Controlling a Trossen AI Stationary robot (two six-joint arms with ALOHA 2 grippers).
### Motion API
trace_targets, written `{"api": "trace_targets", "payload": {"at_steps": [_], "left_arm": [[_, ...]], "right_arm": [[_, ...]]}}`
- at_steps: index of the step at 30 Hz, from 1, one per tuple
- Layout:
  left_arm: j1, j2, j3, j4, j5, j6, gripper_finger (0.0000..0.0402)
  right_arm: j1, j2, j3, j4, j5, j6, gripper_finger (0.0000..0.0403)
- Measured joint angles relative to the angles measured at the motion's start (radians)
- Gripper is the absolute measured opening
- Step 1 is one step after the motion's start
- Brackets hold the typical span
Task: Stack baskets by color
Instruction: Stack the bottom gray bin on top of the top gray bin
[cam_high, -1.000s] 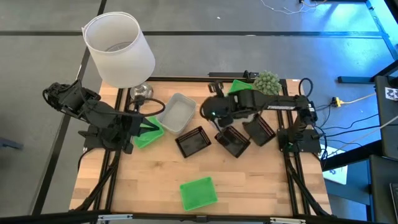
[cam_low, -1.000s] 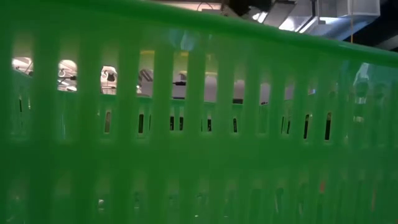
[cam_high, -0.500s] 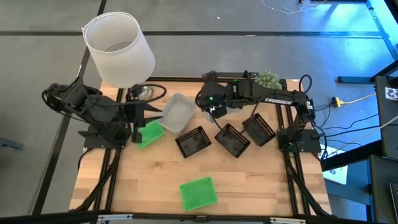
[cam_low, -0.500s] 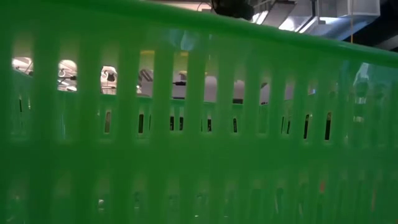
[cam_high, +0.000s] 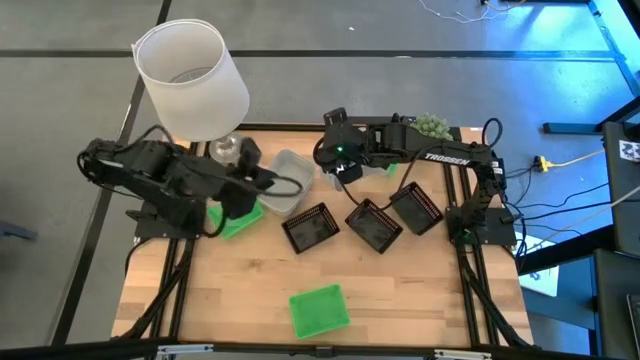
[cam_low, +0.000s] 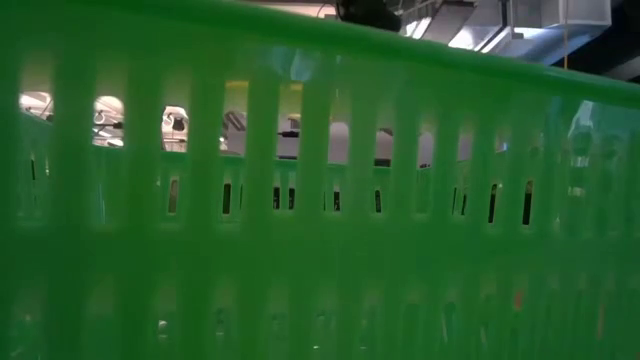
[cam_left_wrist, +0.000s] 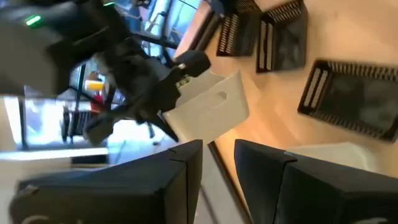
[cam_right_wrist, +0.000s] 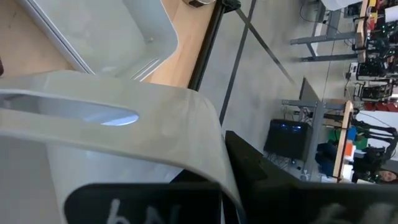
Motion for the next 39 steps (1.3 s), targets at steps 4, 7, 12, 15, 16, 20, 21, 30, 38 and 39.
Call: {"api": "trace_targets", "payload": {"at_steps": [4,7,12,15,16,20,21,30,38,39], "left_arm": [[0.019,0.045,0.0,-0.001,0.002,0.056,0.0088],[0.022,0.059,0.0,-0.001,0.001,0.056,0.0089],[0.022,0.061,0.0,-0.001,0.006,0.01,0.0087],[0.022,0.056,0.0,-0.002,0.006,-0.028,0.0088],[0.019,0.052,0.0,-0.002,0.006,-0.041,0.0087],[0.012,0.031,0.0,-0.006,0.003,-0.089,0.0085],[0.011,0.027,0.0,-0.003,0.002,-0.106,0.0085],[-0.001,0.004,0.0,-0.026,-0.023,-0.247,0.0085],[0.012,-0.004,-0.005,-0.311,-0.025,-0.61,0.0085],[0.012,-0.005,-0.017,-0.334,-0.025,-0.647,0.0085]], "right_arm": [[0.0,0.0,0.0,0.007,-0.001,0.001,0.0],[0.0,0.0,0.0,0.019,-0.022,0.009,0.0],[0.0,0.0,0.0,0.056,-0.119,-0.005,0.0],[-0.001,0.0,0.0,0.088,-0.142,-0.08,0.0],[-0.005,0.004,0.0,0.109,-0.164,-0.121,0.0],[-0.018,0.036,0.0,0.212,-0.234,-0.28,0.0],[-0.018,0.046,0.0,0.232,-0.239,-0.332,0.0],[-0.024,0.135,-0.001,0.344,-0.307,-0.499,0.0],[-0.024,0.162,-0.001,0.378,-0.331,-0.448,0.0],[-0.023,0.157,-0.001,0.372,-0.332,-0.44,0.0]]}}
